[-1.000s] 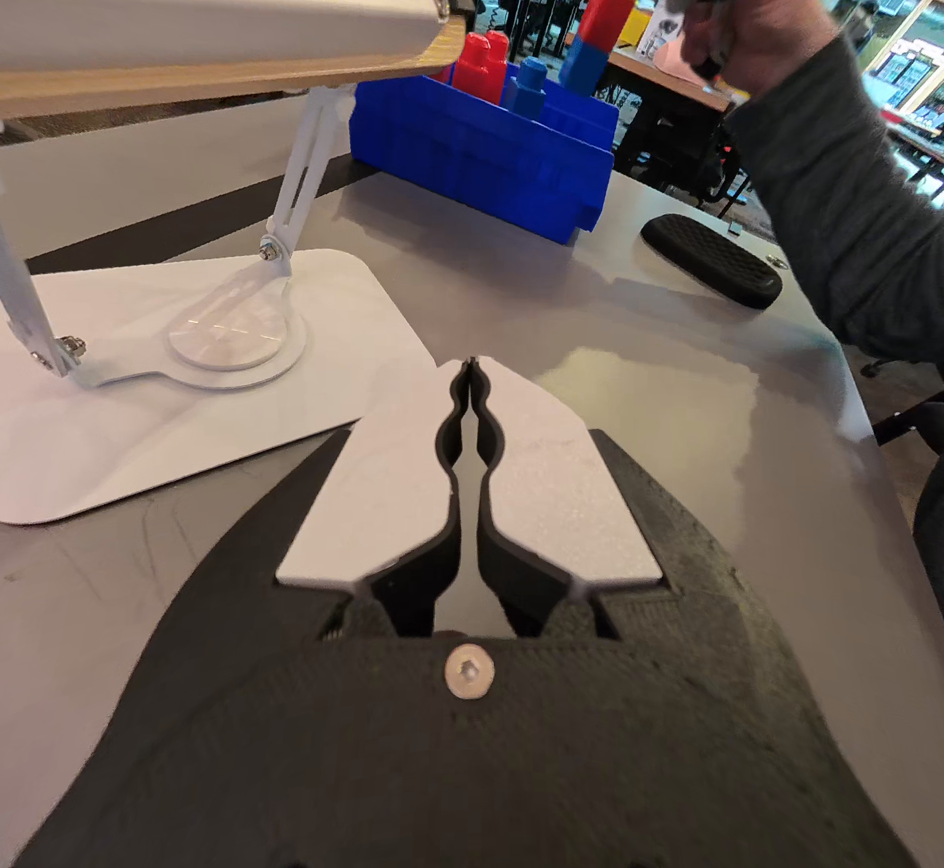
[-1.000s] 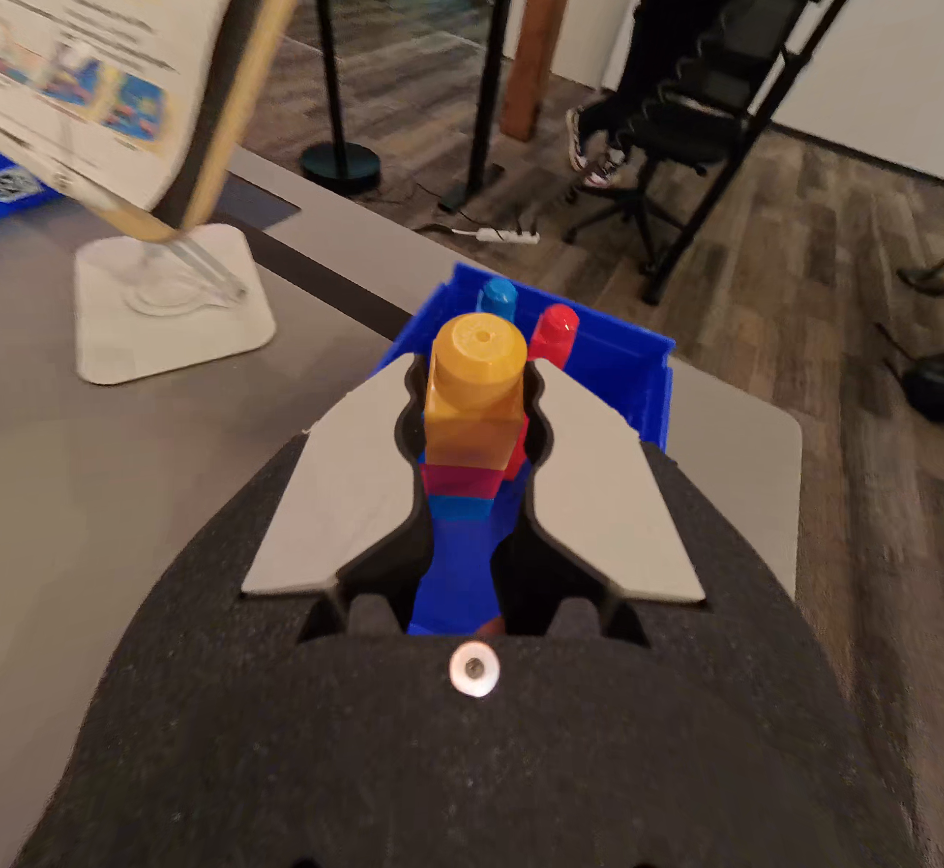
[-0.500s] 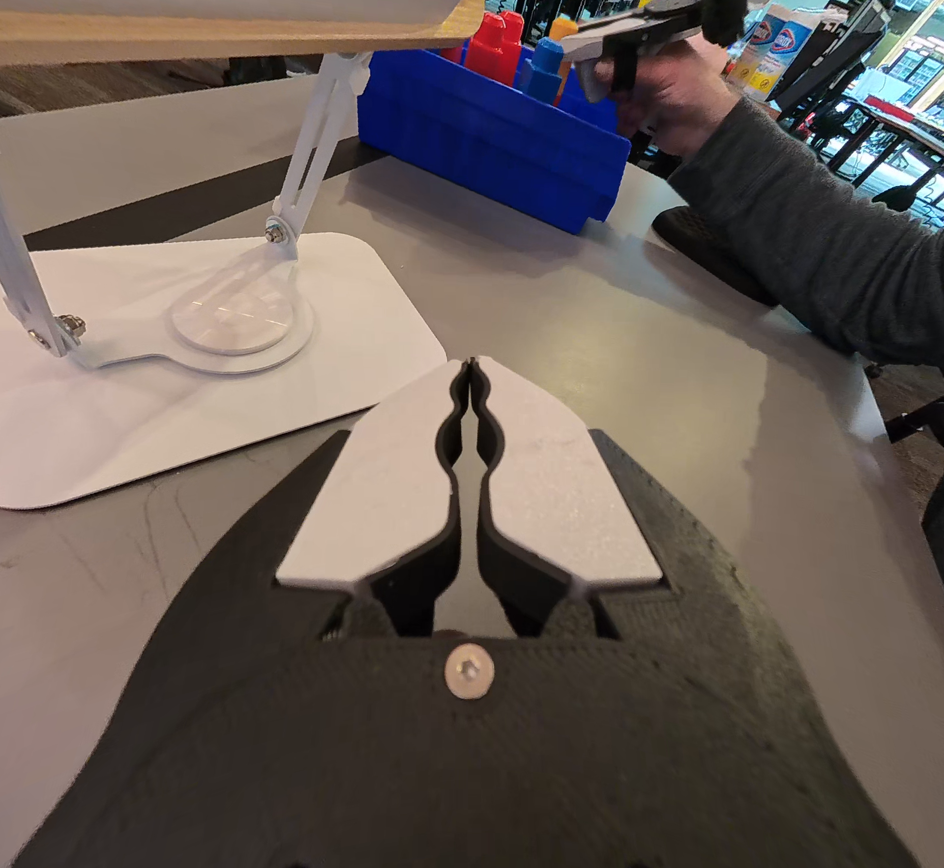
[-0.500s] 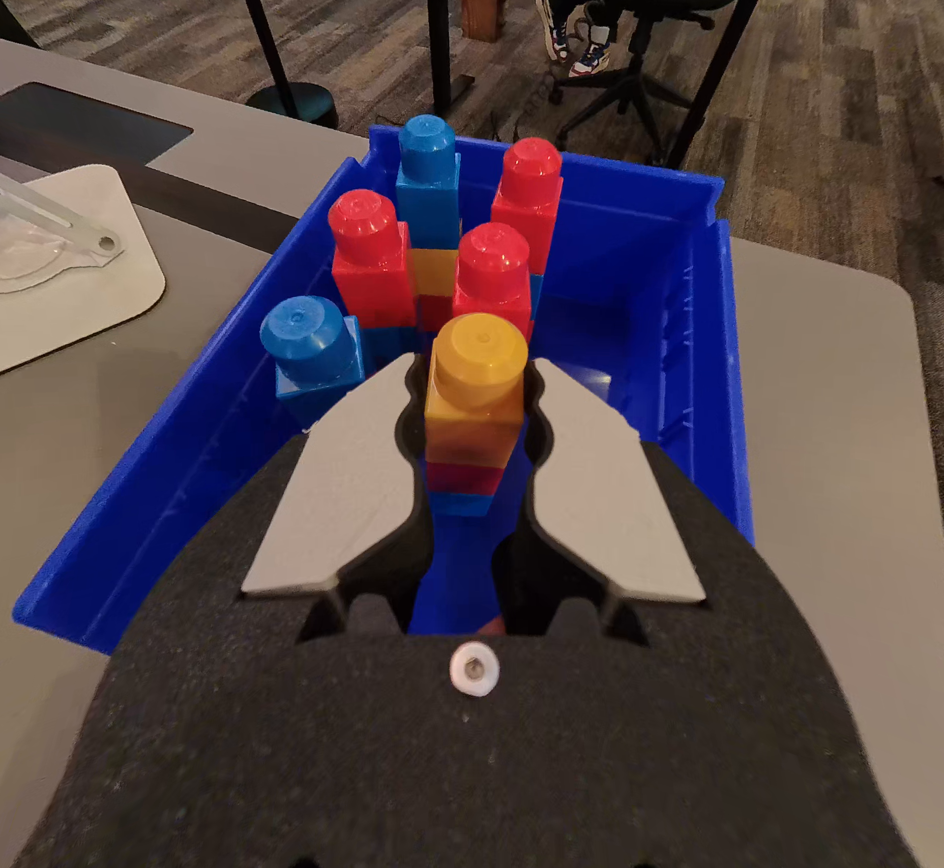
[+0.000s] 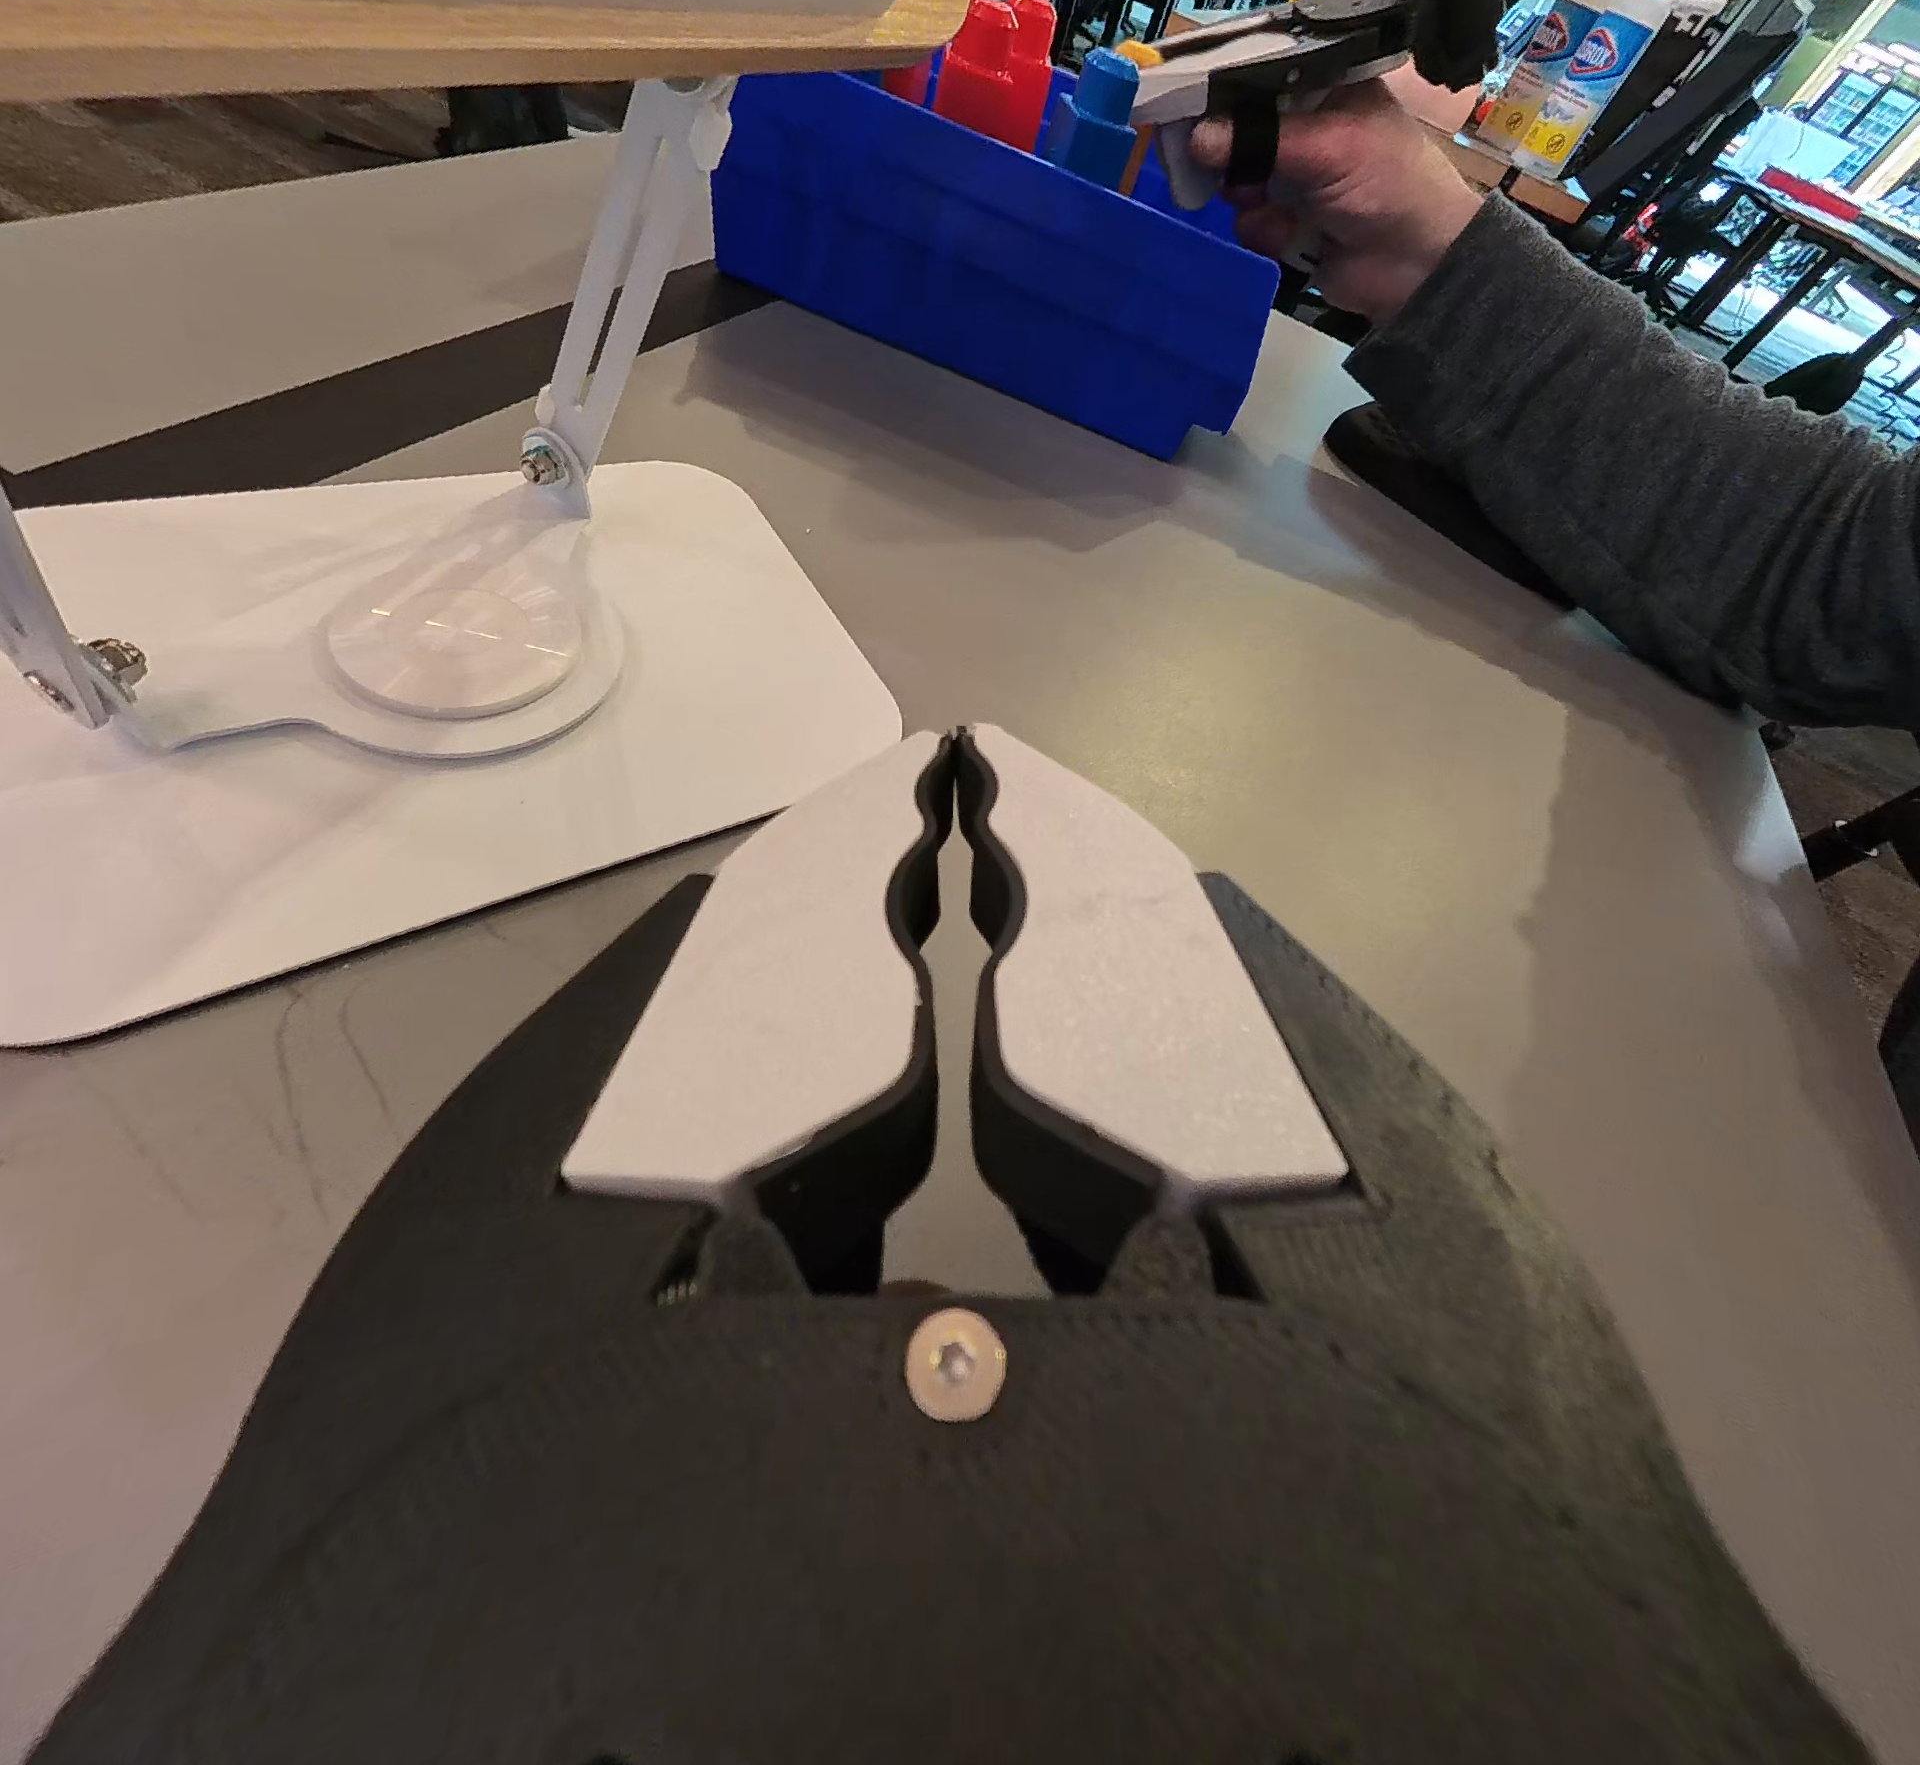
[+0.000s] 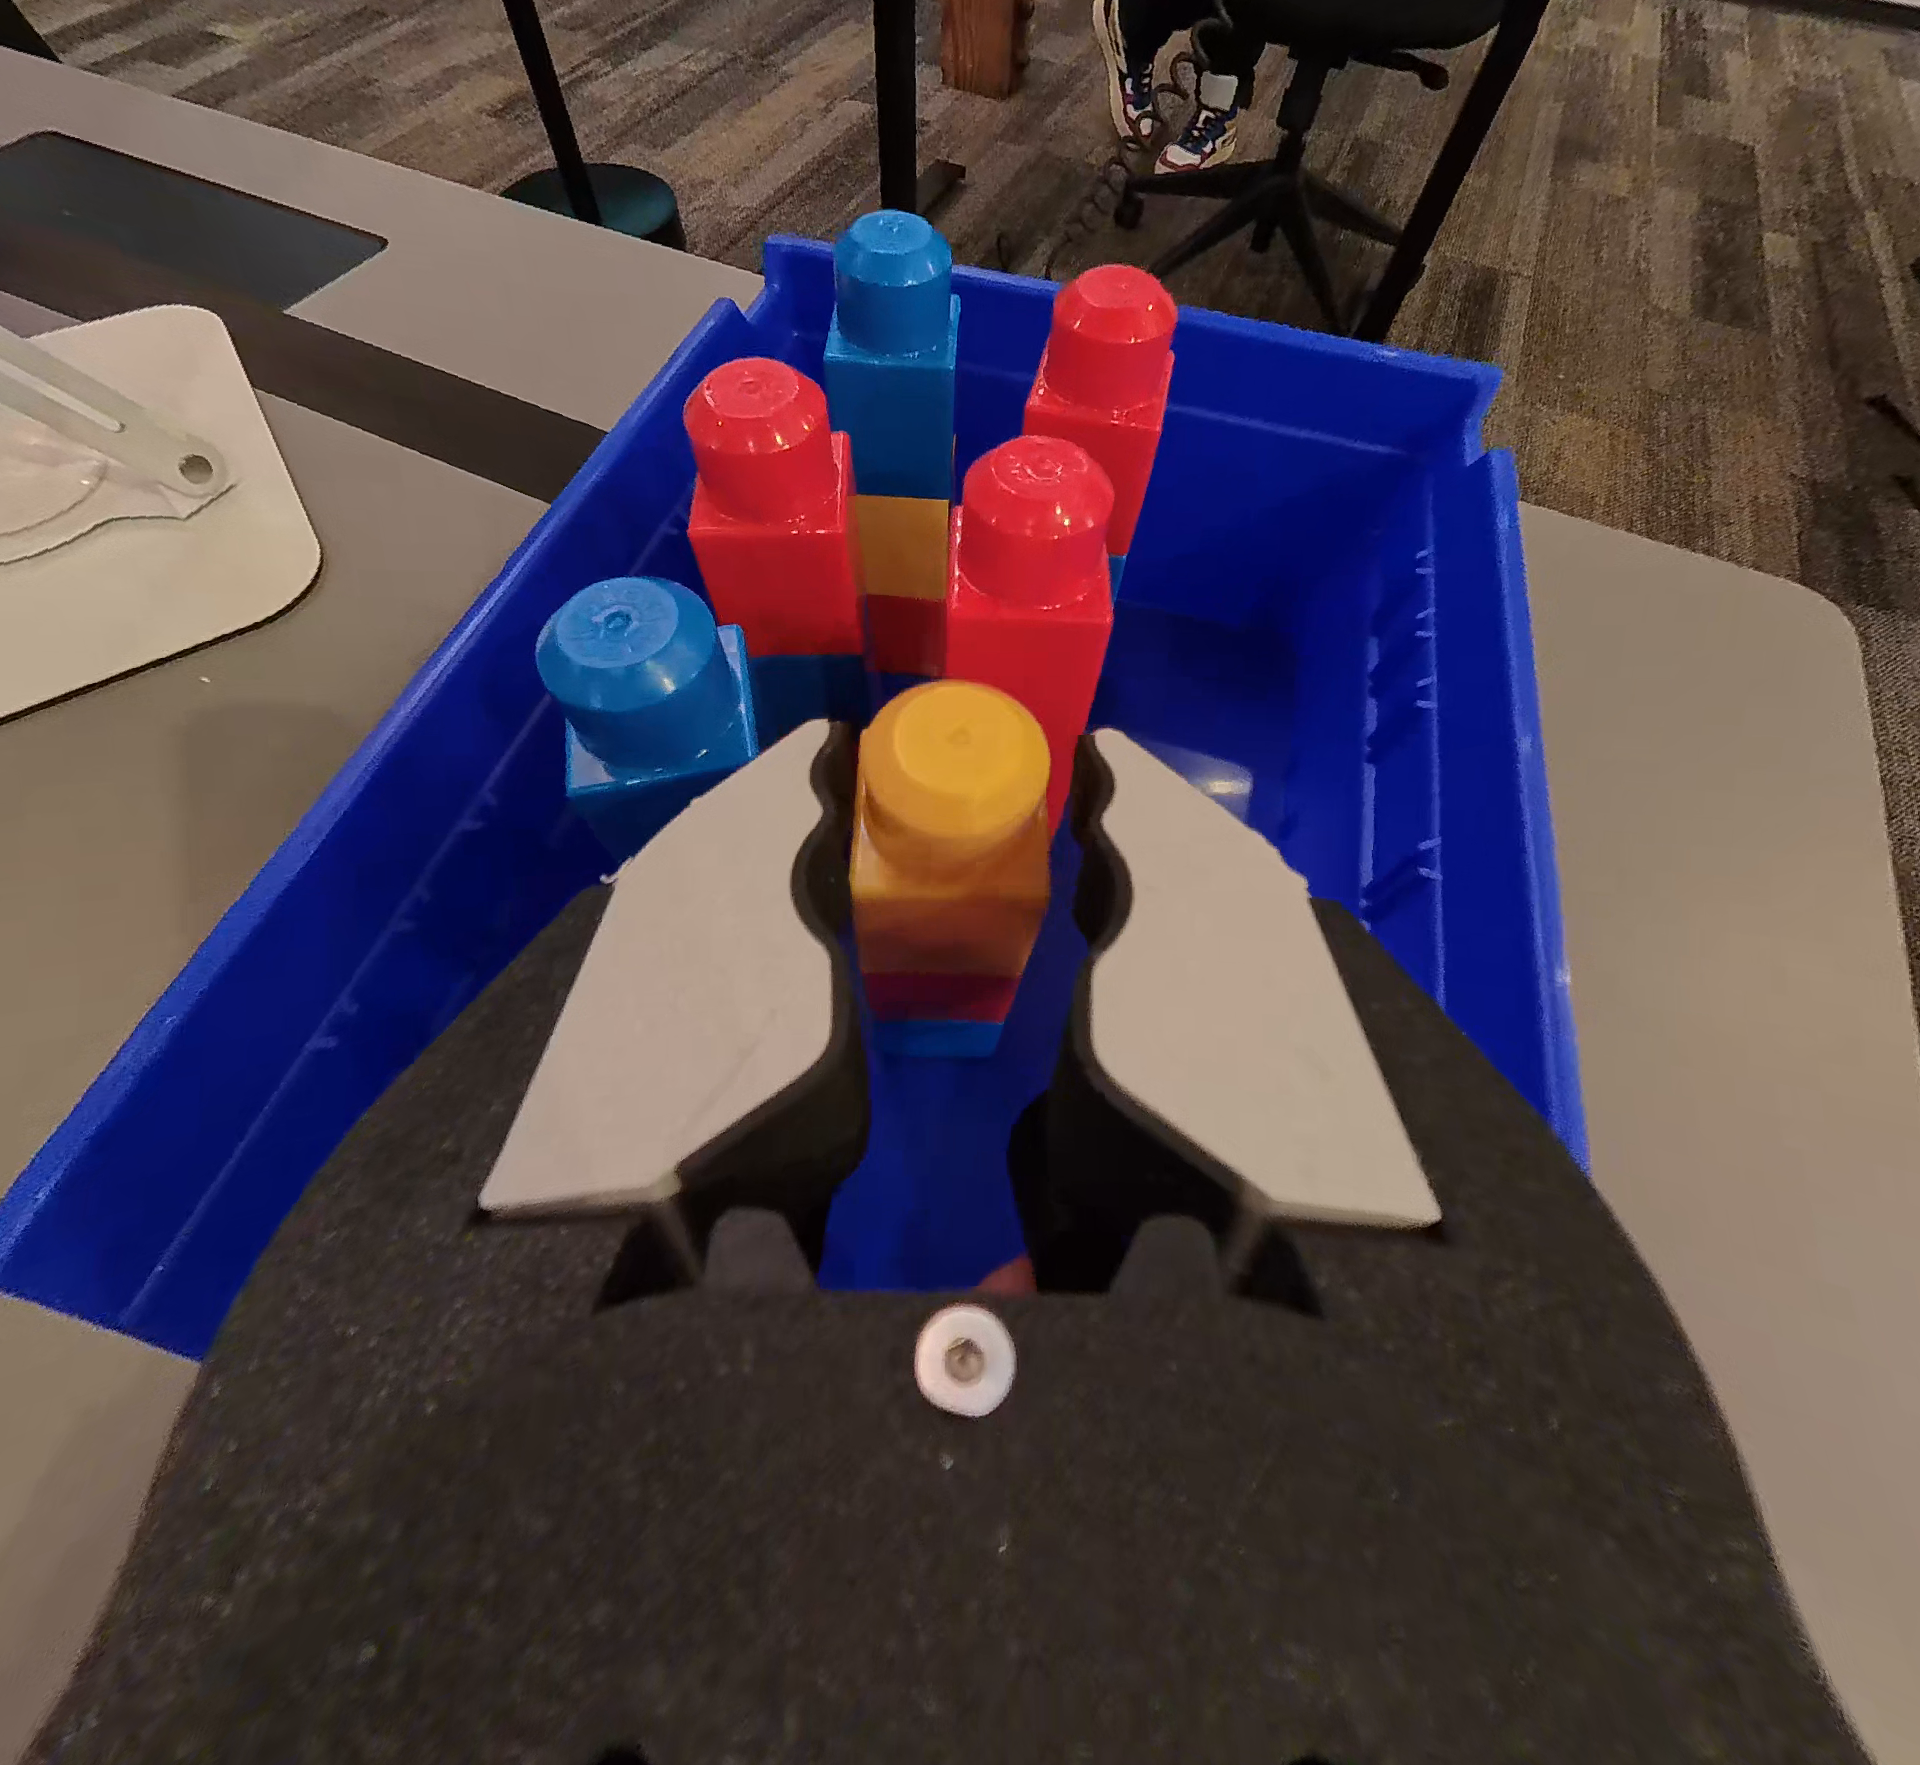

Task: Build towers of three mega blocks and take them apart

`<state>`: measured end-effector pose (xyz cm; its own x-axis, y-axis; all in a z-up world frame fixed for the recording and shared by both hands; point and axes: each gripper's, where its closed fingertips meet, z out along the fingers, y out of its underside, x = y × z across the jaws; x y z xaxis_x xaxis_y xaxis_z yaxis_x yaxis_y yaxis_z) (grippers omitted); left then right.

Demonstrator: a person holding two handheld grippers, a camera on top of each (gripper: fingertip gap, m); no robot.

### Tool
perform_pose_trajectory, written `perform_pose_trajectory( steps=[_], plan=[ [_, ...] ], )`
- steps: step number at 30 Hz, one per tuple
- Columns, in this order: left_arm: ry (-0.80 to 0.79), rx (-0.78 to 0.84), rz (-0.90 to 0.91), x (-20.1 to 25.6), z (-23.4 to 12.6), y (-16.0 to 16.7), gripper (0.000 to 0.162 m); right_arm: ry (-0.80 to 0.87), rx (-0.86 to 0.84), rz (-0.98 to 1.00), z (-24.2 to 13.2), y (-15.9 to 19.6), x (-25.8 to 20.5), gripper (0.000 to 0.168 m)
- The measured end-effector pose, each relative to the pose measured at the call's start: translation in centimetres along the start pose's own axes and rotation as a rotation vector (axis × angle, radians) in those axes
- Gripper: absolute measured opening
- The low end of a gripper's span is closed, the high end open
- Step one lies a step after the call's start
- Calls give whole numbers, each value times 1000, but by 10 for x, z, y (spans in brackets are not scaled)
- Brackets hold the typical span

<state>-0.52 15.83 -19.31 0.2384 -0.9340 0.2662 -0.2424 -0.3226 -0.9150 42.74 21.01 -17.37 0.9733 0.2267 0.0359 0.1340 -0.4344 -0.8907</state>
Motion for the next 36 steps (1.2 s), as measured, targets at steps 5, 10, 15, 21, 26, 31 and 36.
perform_pose_trajectory(
  steps=[5,10,15,21,26,31,36],
  plan=[
    [4,-5,3,1,0,1,0,1,12,-16,-6,-6,0,46],
    [-1,-7,10,1,0,0,0,7,41,-30,-21,-16,0,48],
    [-6,-2,5,1,1,0,0,139,101,-273,-63,-55,-29,44],
    [-19,-9,18,5,11,1,0,-103,268,-466,-73,-94,-179,24],
    [-44,1,53,13,17,-3,3,-468,267,-479,-33,-64,-324,0],
    [-89,19,80,13,18,-7,3,-606,294,-371,20,-40,-399,0],
    [-146,27,114,6,5,-11,8,-678,332,-319,50,-28,-427,2]
  ],
)
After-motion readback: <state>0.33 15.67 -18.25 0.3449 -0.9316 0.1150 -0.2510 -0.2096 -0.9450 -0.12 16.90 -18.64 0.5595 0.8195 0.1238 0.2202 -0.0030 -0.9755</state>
